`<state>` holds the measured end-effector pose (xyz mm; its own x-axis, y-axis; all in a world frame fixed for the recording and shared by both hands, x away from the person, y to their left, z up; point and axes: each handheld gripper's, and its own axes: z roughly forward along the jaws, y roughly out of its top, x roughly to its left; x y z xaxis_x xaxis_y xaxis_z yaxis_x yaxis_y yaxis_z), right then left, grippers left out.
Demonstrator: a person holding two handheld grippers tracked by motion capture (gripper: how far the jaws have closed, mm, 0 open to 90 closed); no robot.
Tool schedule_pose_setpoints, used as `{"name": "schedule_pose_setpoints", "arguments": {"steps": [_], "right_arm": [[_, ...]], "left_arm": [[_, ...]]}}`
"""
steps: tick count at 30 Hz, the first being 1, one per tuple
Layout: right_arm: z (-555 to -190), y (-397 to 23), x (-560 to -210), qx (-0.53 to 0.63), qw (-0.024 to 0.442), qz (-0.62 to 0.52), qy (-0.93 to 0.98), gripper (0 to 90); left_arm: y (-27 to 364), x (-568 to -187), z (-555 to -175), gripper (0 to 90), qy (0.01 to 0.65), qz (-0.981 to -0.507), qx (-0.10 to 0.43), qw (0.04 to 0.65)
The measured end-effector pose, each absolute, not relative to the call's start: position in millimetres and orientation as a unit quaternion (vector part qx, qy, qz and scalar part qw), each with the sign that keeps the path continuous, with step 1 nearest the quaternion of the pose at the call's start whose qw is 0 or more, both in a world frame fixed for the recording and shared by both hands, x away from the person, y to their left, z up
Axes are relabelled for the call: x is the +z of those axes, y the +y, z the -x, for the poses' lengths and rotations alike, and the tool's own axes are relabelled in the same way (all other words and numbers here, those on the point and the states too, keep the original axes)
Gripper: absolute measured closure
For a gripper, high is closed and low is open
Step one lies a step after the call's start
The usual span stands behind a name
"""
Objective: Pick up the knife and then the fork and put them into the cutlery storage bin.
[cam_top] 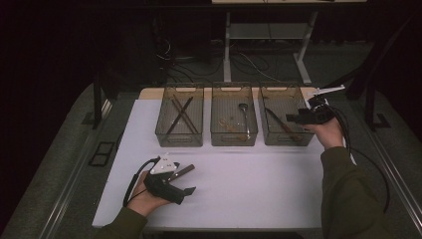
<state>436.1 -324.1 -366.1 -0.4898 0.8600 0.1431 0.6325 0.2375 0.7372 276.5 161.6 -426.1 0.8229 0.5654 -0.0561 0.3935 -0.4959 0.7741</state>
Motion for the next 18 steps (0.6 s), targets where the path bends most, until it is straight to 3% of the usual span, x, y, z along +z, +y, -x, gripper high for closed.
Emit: {"name": "schedule_pose_setpoints", "arguments": {"steps": [7, 18], "right_arm": [[-400.4, -318.2, -356.7, 0.440, 0.131, -0.442, 0.771, 20.2], [-340.4, -303.4, -365.1, 0.496, 0.116, -0.386, 0.769, 18.1]], "left_arm": [[163.7, -424.5, -277.8, 2.1, 0.282, -0.863, 0.104, 0.407], [166.8, -424.2, -279.9, 6.6, 0.290, -0.865, 0.103, 0.397]]}}
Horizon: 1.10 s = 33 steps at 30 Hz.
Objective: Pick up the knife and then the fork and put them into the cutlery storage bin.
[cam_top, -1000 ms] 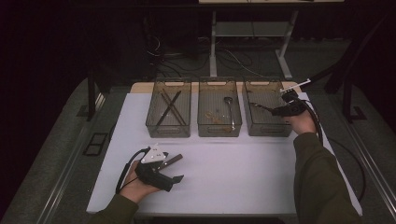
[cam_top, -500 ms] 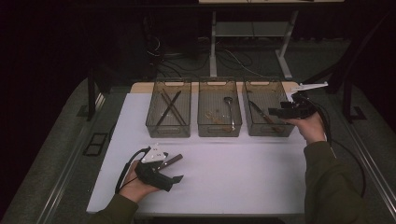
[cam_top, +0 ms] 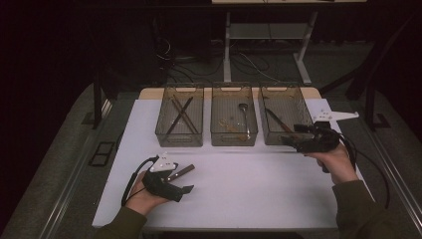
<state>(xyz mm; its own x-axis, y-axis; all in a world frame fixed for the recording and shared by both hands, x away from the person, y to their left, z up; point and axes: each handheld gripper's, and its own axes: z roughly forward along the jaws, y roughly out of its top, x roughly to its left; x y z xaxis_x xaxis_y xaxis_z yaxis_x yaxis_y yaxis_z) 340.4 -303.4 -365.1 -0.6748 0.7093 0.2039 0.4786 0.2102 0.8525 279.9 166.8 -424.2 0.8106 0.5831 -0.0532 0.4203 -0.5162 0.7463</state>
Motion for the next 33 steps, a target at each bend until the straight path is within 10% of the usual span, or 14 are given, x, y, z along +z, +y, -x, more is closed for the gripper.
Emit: {"name": "schedule_pose_setpoints", "arguments": {"steps": [33], "right_arm": [[-257.3, -289.1, -442.3, 0.458, 0.119, -0.368, 0.800, 12.3]], "left_arm": [[190.8, -428.2, -310.0, 56.0, 0.314, -0.882, 0.085, 0.340]]}}
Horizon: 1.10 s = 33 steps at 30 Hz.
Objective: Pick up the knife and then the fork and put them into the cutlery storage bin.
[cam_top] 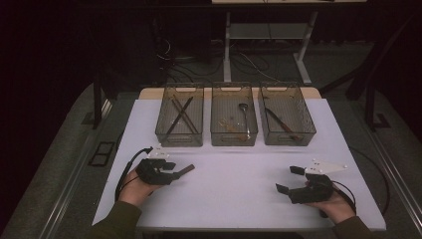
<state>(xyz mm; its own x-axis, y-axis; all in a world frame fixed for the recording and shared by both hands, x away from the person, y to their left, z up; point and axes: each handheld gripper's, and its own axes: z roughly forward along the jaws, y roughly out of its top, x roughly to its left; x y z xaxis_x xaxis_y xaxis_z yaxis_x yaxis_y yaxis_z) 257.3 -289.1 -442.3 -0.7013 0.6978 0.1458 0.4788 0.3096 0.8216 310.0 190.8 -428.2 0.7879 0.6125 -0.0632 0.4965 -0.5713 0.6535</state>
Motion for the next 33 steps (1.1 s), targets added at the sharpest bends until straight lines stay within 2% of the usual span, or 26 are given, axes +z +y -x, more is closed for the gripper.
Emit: {"name": "schedule_pose_setpoints", "arguments": {"steps": [15, 25, 33], "right_arm": [[-257.1, -288.0, -442.0, 0.458, 0.119, -0.365, 0.802, 12.3], [-257.2, -287.3, -442.5, 0.456, 0.119, -0.362, 0.804, 12.3], [-257.4, -286.3, -441.9, 0.455, 0.118, -0.356, 0.808, 12.3]], "left_arm": [[209.8, -435.1, -297.6, 69.5, 0.307, -0.897, 0.083, 0.307], [209.2, -437.3, -297.5, 75.9, 0.296, -0.899, 0.081, 0.312], [211.0, -437.7, -298.7, 77.3, 0.291, -0.899, 0.074, 0.318]]}}
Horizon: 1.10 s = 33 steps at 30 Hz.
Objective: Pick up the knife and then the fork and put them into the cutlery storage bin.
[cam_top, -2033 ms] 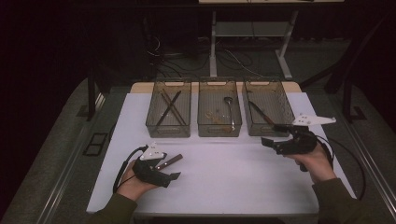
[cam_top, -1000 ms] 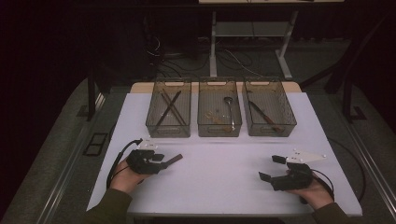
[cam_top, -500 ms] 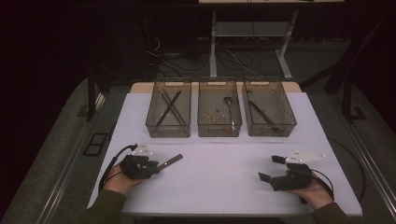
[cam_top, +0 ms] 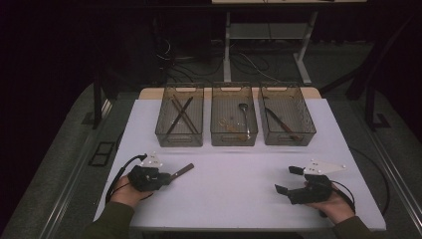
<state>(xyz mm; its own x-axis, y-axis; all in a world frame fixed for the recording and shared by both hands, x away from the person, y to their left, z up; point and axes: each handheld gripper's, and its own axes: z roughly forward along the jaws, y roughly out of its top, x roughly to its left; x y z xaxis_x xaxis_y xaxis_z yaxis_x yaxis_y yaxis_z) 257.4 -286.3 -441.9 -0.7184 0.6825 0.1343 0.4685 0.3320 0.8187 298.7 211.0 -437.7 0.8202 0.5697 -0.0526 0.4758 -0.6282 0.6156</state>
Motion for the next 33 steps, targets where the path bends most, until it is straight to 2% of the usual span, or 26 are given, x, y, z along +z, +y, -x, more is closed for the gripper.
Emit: {"name": "schedule_pose_setpoints", "arguments": {"steps": [5, 16, 33], "right_arm": [[-257.9, -286.4, -441.3, 0.456, 0.115, -0.361, 0.805, 12.3], [-259.1, -281.8, -436.1, 0.468, 0.099, -0.335, 0.812, 12.2], [-274.4, -247.4, -402.5, 0.470, 0.050, -0.243, 0.847, 13.7]], "left_arm": [[209.7, -435.7, -300.5, 77.4, 0.281, -0.898, 0.055, 0.334], [189.7, -421.9, -296.9, 77.4, 0.239, -0.905, 0.051, 0.350], [118.6, -396.2, -291.1, 77.4, 0.139, -0.921, 0.019, 0.363]]}}
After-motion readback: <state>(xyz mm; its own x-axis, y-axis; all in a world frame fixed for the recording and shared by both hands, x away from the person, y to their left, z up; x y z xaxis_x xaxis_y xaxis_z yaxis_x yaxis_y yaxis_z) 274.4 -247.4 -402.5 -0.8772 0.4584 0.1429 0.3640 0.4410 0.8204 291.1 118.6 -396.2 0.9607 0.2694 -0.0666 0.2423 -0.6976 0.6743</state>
